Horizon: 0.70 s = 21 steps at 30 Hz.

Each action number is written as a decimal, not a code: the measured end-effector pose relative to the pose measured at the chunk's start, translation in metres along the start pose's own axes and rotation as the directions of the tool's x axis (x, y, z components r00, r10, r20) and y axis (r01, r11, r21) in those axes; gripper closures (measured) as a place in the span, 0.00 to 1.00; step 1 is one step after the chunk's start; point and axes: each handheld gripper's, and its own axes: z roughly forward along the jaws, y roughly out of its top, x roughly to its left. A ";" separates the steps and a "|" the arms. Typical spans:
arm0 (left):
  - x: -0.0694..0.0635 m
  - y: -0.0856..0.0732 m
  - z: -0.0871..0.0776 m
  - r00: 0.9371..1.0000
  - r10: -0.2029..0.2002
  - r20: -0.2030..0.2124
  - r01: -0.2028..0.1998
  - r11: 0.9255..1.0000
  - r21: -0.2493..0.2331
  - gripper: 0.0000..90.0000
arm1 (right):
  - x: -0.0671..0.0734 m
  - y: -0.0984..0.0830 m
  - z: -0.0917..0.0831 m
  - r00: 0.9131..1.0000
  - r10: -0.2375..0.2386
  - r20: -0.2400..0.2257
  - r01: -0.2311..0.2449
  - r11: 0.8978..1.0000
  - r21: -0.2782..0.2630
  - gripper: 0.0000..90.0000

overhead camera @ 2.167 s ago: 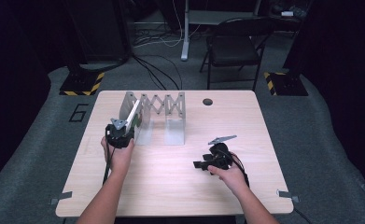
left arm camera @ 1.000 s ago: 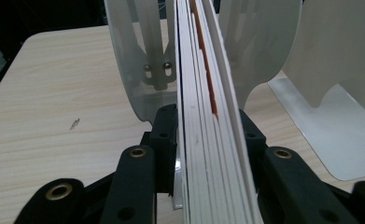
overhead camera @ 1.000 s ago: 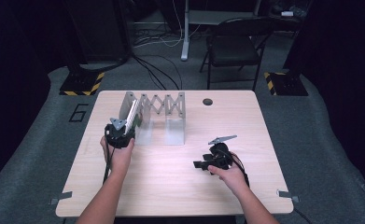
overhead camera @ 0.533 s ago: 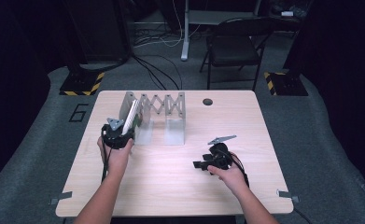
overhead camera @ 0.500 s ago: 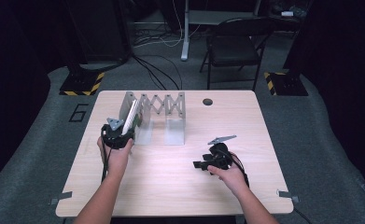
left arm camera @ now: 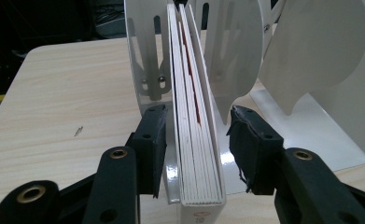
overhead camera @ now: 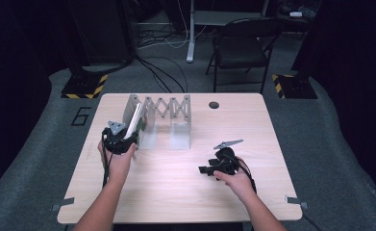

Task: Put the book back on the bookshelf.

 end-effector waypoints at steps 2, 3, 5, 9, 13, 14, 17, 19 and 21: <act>0.000 0.002 -0.003 1.000 0.008 0.000 -0.008 1.000 0.001 0.63 | 0.000 0.000 0.000 1.000 0.000 -0.001 0.000 1.000 -0.002 0.43; -0.001 0.002 -0.003 1.000 0.006 -0.003 -0.006 1.000 -0.012 0.63 | 0.000 0.000 0.001 1.000 -0.009 -0.001 0.009 1.000 -0.007 0.43; -0.001 0.003 -0.006 1.000 0.007 0.002 -0.007 1.000 -0.013 0.63 | 0.000 0.000 0.001 1.000 -0.009 -0.003 0.009 1.000 -0.006 0.43; -0.001 0.004 -0.010 1.000 0.007 0.007 -0.007 1.000 -0.018 0.63 | 0.000 0.000 0.001 1.000 -0.009 -0.004 0.009 1.000 -0.004 0.43; -0.001 0.005 -0.014 1.000 0.020 0.011 -0.020 1.000 -0.017 0.63 | 0.000 0.001 0.002 1.000 -0.007 -0.003 0.007 1.000 -0.005 0.43; -0.001 0.006 -0.015 1.000 0.012 0.013 -0.012 1.000 -0.027 0.63 | 0.001 0.000 0.002 1.000 0.003 -0.004 -0.003 1.000 0.005 0.43; -0.002 0.007 -0.019 1.000 0.010 0.018 -0.009 0.999 -0.044 0.63 | 0.001 0.000 0.002 1.000 -0.002 -0.002 0.002 1.000 0.007 0.43; -0.002 0.008 -0.021 1.000 0.009 0.020 -0.008 0.999 -0.043 0.63 | 0.001 0.000 0.003 1.000 -0.002 -0.004 0.002 1.000 0.005 0.43; -0.002 0.007 -0.022 1.000 0.004 0.025 -0.003 0.999 -0.044 0.64 | 0.001 0.001 0.004 1.000 -0.005 -0.001 0.005 1.000 0.002 0.43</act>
